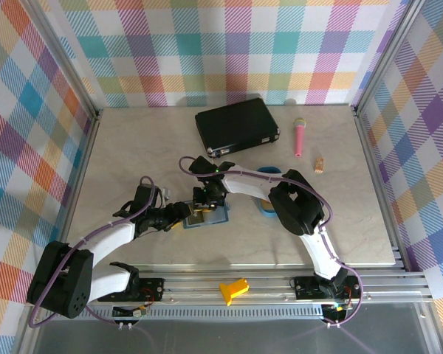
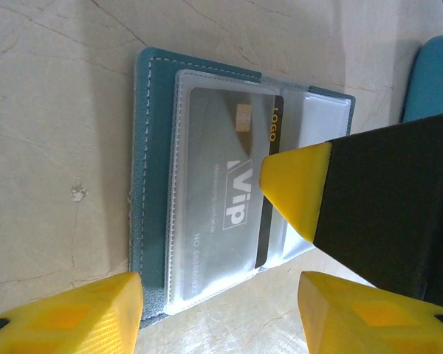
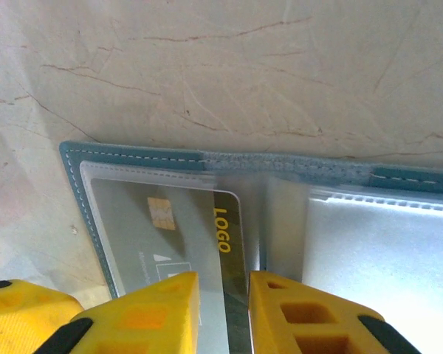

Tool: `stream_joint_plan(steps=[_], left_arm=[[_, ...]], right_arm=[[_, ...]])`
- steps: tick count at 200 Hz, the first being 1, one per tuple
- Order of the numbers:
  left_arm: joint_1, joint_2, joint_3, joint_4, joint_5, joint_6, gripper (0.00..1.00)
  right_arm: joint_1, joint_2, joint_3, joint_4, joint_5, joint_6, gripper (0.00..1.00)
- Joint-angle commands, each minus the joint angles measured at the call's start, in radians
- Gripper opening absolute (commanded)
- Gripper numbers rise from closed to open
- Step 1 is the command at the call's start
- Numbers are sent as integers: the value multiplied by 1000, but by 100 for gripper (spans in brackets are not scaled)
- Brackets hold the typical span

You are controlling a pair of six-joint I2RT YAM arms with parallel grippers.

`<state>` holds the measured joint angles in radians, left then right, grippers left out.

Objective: Put the credit cards into the card holder

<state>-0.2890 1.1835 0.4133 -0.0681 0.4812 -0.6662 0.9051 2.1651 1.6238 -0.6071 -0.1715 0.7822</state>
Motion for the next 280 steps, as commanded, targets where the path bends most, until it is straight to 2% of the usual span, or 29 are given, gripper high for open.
stream_joint_plan(steps=[1,77,110,161,185,222,280], left_arm=[[17,-14,-24,14,12,-12,58],[17,5,-39,33,-3,-14,56],[17,23,-38,33,-8,-3,42],[17,14,-28,-18,-60,21,40],[17,43,-31,-6,-54,22,34],[17,59,-41,22,-42,20,19],[17,81,-41,29,-41,26,11]], right_arm=[[11,1,4,19,-25,39,23],[11,-6,-21,54,-67,69,27],[11,-6,-22,55,-67,66,27],[11,-3,-18,53,-72,60,27],[11,-1,-16,55,-76,58,28],[11,5,-15,57,-84,61,27],[11,9,-13,65,-100,68,28]])
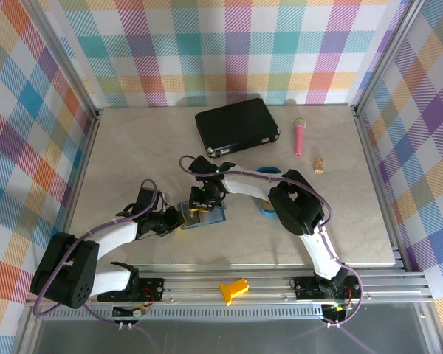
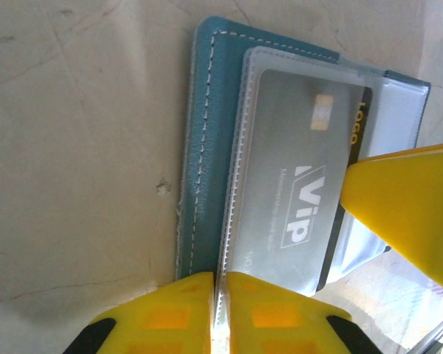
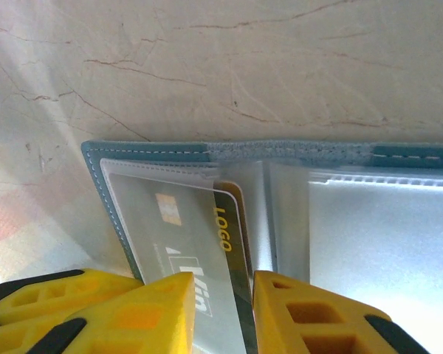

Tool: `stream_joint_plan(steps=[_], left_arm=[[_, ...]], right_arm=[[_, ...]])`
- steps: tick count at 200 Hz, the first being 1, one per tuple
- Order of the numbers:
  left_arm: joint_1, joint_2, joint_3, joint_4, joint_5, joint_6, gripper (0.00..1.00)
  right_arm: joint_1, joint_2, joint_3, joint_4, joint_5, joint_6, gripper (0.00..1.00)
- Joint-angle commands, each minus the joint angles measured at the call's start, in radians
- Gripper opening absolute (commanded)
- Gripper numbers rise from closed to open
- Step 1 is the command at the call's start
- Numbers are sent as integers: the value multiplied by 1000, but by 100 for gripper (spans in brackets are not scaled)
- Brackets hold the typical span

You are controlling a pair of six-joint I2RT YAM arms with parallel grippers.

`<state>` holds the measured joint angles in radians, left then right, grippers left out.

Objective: Put the credit cards into the card holder

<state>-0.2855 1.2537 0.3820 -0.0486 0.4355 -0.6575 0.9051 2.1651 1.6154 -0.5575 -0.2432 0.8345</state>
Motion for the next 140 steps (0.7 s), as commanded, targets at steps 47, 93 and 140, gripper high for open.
stream_joint_plan(steps=[47,93,140], left_arm=[[14,-11,-12,-8,-9,21,9],[14,-47,-21,-5,-3,16,27],[14,-128,-17,-48,-23,0,34]], right_arm=[[11,9,-15,34,-56,28,28],[11,-5,-18,4,-17,6,28],[11,-26,-18,-16,23,-25,29]])
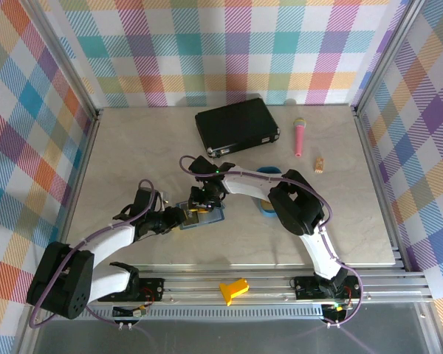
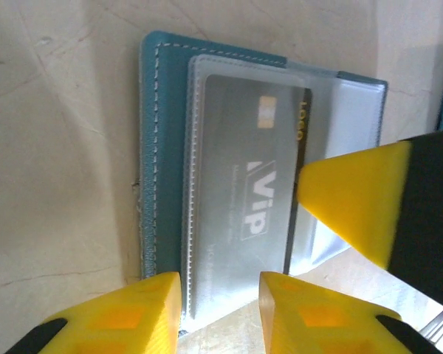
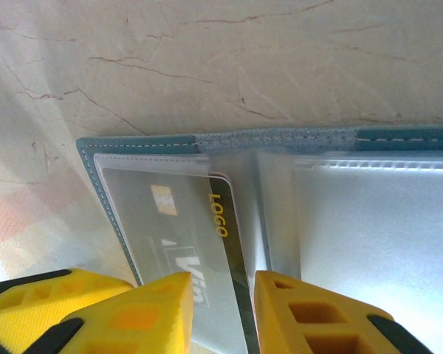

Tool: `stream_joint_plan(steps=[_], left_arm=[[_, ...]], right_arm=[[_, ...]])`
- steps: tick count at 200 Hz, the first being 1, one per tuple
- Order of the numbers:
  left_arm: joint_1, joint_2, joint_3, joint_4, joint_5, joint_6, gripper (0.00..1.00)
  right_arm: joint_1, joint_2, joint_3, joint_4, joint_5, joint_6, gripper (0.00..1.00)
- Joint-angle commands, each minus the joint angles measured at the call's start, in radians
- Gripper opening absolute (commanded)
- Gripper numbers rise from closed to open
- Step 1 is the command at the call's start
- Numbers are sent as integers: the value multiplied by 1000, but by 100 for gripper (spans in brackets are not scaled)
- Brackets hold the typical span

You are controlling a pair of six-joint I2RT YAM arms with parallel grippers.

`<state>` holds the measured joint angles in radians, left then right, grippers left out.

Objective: Put the credit cards into the card holder

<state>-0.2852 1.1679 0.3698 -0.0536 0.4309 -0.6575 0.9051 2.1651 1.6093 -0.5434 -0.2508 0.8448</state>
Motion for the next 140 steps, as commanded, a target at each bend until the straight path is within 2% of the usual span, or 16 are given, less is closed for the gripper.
stream_joint_plan(steps=[1,56,93,140], left_arm=[[14,-43,-5,-45,-18,1,34],[14,-57,11,-69,8,15,35],[5,-74,13,-27,55,28,40],[0,-83,37,-62,23,38,47]], right_arm=[[11,-27,-12,-30,33,-37,30],[10,-142,-2,-122,149,-164,42],[8,-195,-17,-195,249,-303,50],[4,-151,18,-209,213,-347,51]])
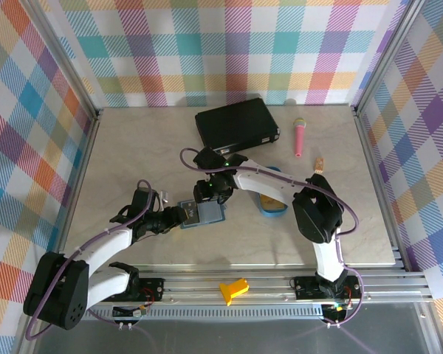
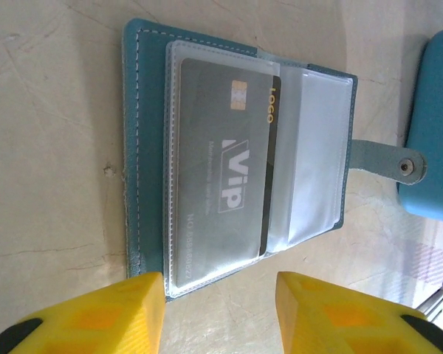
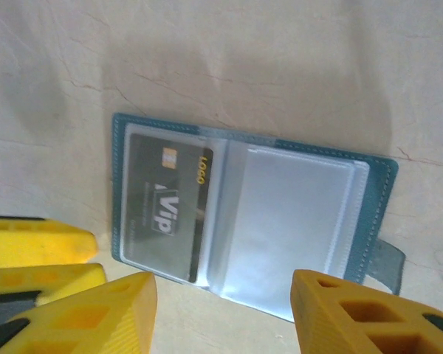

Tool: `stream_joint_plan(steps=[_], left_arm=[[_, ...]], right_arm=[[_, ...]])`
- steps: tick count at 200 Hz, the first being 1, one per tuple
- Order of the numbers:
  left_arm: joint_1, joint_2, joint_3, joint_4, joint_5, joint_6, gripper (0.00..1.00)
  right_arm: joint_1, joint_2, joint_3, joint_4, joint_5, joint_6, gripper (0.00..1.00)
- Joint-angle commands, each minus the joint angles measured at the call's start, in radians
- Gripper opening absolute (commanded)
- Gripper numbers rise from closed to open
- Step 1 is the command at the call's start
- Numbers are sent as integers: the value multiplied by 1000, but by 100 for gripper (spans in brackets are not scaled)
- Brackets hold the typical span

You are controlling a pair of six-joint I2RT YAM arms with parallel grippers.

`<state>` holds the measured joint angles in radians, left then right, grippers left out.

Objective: Put the credit cards into the card holder

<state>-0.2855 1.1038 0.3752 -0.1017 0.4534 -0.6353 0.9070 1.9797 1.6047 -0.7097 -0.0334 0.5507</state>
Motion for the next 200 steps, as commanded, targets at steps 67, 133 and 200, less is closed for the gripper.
stream_joint_plan(steps=[67,133,200], left_arm=[[-2,-107,22,-19,1,27,57],[-20,-119,-14,112,94,4,57],[-40,-99,2,115,81,10,57]], right_arm=[[0,64,45,-68,34,-10,50],[-89,-62,-66,-150,138,-9,49],[-121,-10,-64,-164,139,-33,48]])
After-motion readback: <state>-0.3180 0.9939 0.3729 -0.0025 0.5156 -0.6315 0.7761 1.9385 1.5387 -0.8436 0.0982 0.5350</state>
